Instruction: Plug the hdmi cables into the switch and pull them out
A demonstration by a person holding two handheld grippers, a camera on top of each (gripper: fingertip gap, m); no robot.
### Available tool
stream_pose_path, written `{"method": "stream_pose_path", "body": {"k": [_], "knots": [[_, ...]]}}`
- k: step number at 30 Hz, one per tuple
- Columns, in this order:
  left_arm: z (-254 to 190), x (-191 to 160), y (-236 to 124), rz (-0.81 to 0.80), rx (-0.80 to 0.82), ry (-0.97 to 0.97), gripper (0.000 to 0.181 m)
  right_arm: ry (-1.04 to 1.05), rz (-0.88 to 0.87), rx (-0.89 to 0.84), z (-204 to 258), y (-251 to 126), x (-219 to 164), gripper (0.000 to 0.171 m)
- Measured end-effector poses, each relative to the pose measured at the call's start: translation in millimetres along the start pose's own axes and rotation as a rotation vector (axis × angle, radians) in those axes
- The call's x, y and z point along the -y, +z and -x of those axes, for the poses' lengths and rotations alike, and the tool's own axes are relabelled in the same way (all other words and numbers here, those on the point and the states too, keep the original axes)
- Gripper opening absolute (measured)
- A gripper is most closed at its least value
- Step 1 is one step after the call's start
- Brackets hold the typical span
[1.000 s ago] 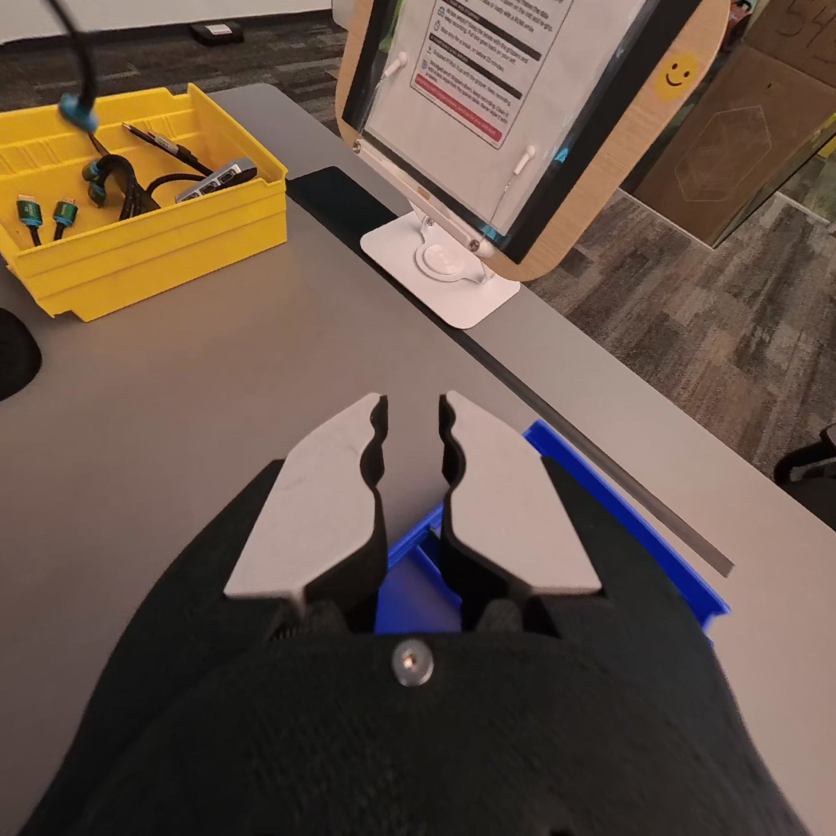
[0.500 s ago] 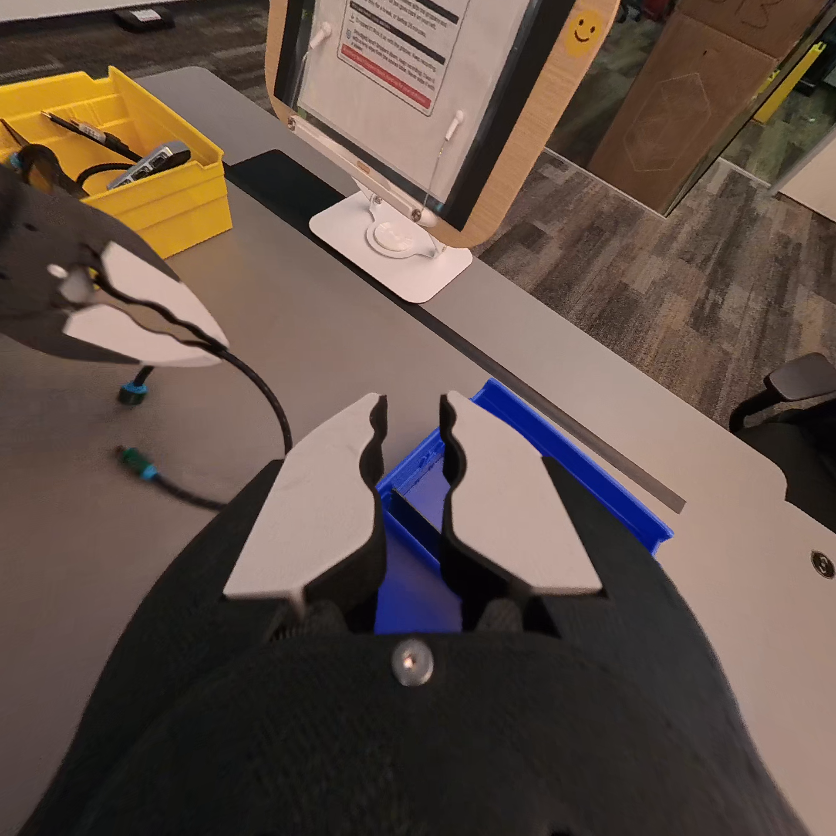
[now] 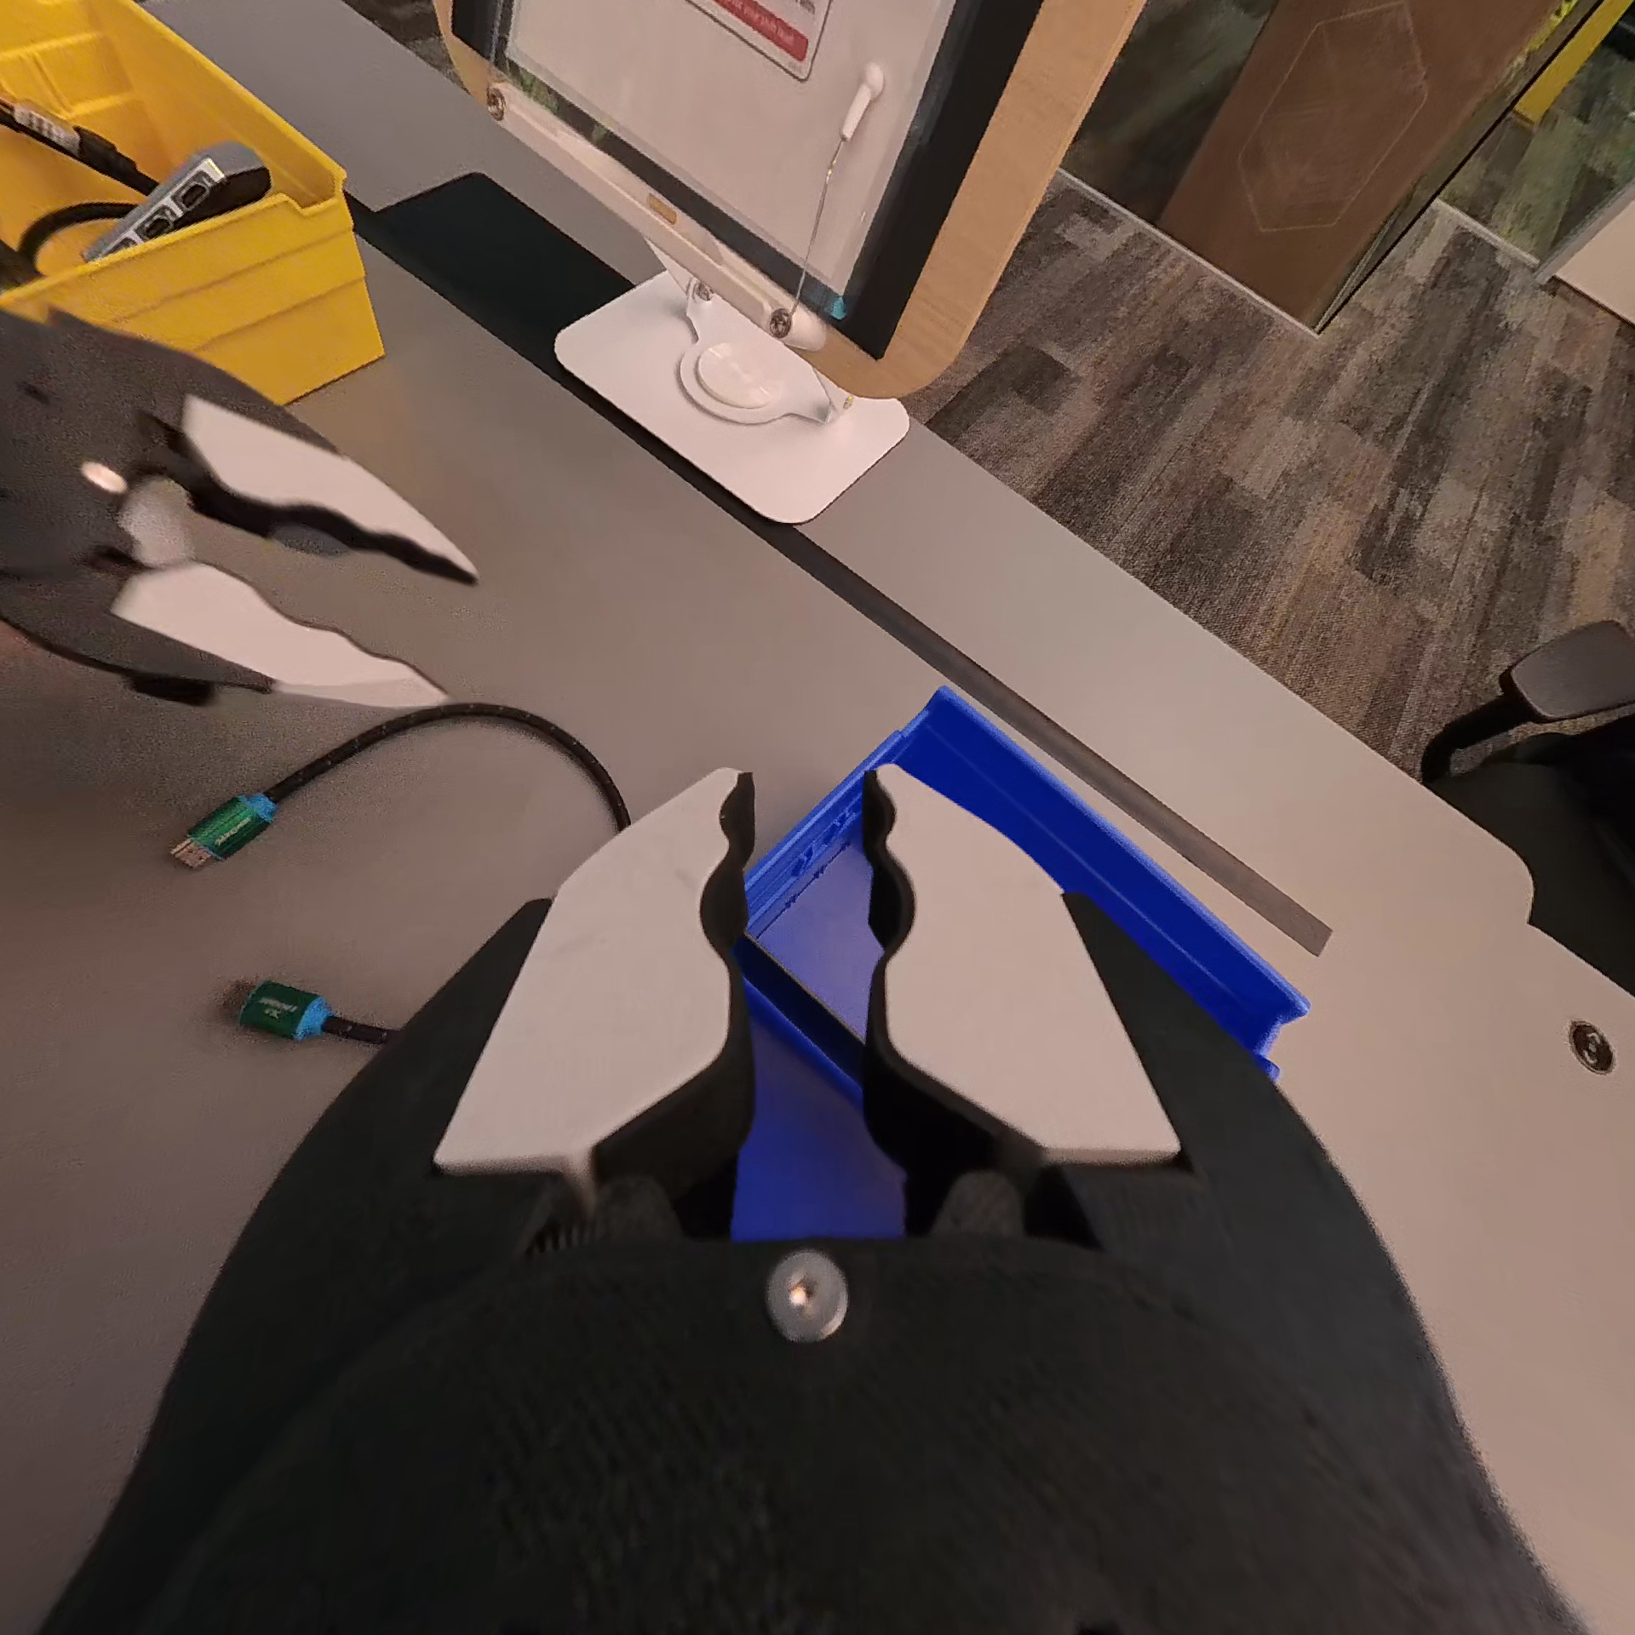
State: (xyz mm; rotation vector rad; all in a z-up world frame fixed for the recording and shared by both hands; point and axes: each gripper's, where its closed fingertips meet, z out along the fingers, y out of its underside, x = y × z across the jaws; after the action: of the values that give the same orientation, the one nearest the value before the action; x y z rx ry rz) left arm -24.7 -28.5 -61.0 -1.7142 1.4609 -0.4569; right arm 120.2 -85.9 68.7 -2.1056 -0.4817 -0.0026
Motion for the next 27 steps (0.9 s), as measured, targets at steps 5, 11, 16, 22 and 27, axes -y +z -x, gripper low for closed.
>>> {"method": "stream_pose_path", "body": {"k": [5,11,16,22,27], "knots": [[57.1,29.5,-87.2,-0.081,0.168,0.083,0.065,0.001,0.010,-0.004,-1.0,2.5,-1.6,0.024],[206.6,-57.5,-218.9,0.011,0.621,-0.039,0.061,-0.013,0.017,0.002,3.8,3.5,-1.0,0.024],[223.0,-174.7,-228.4,0.151,0.397,-0.184,0.051,-0.003,0.062,0.015,3.7,12.8,-8.8,0.024],[206.9,-200.5,-200.7,0.168,0.231,-0.172,0.043,-0.003,0.080,0.022,6.1,16.8,-11.2,0.024],[197.3,-204.7,-186.4,0.187,0.151,-0.162,0.032,-0.023,0.110,0.021,9.6,21.8,-14.6,0.019]]}}
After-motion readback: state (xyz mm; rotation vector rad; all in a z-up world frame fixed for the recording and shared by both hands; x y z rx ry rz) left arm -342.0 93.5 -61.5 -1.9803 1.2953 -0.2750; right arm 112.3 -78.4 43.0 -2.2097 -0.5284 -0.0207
